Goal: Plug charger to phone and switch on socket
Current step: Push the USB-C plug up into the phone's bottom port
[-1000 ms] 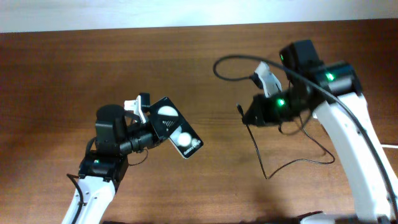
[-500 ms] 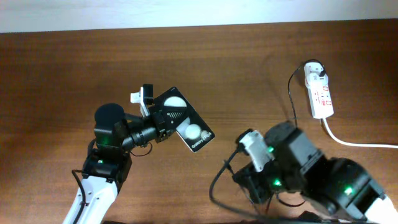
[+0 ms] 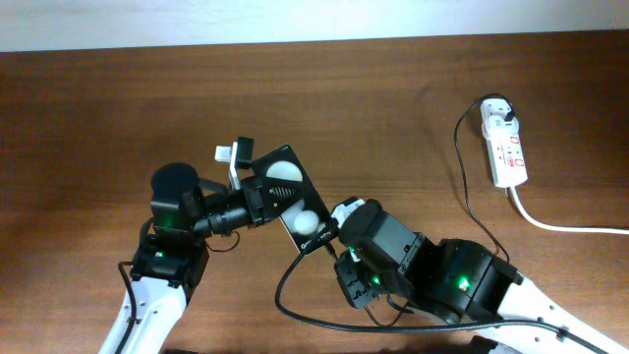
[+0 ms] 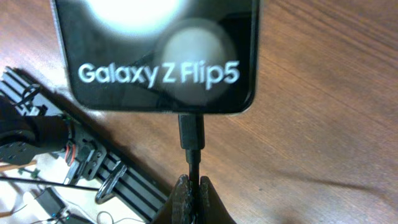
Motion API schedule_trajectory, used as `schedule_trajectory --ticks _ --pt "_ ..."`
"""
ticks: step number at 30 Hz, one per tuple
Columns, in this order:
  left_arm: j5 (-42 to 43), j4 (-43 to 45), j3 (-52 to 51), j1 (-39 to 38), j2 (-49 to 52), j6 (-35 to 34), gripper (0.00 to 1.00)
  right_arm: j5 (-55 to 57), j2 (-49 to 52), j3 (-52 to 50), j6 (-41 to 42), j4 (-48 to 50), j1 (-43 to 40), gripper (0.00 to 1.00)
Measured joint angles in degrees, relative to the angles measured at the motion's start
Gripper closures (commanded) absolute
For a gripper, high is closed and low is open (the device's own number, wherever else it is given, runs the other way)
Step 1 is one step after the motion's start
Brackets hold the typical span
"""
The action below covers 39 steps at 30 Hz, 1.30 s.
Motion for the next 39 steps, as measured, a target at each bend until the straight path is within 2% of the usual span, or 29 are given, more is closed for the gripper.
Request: schedule_trajectory --ticks 8,16,21,39 --pt "0.22 -0.04 0.0 0.11 6.49 0.37 1.0 -4.85 0.0 0.0 0.15 -1.57 0.0 0.96" --pt "4.72 5.81 0.0 0.98 6.56 -1.99 1.0 -4.79 0.0 0.0 0.42 -1.88 0.0 0.96" --pt "7.34 6.25 0.0 0.98 6.56 -2.89 1.0 -4.11 0.0 0.0 1.05 -1.03 0.0 0.96" --pt "5.92 6.25 0.0 0.98 6.56 -2.91 1.0 -3.89 -1.79 0.0 2.49 -0.85 0.0 0.96"
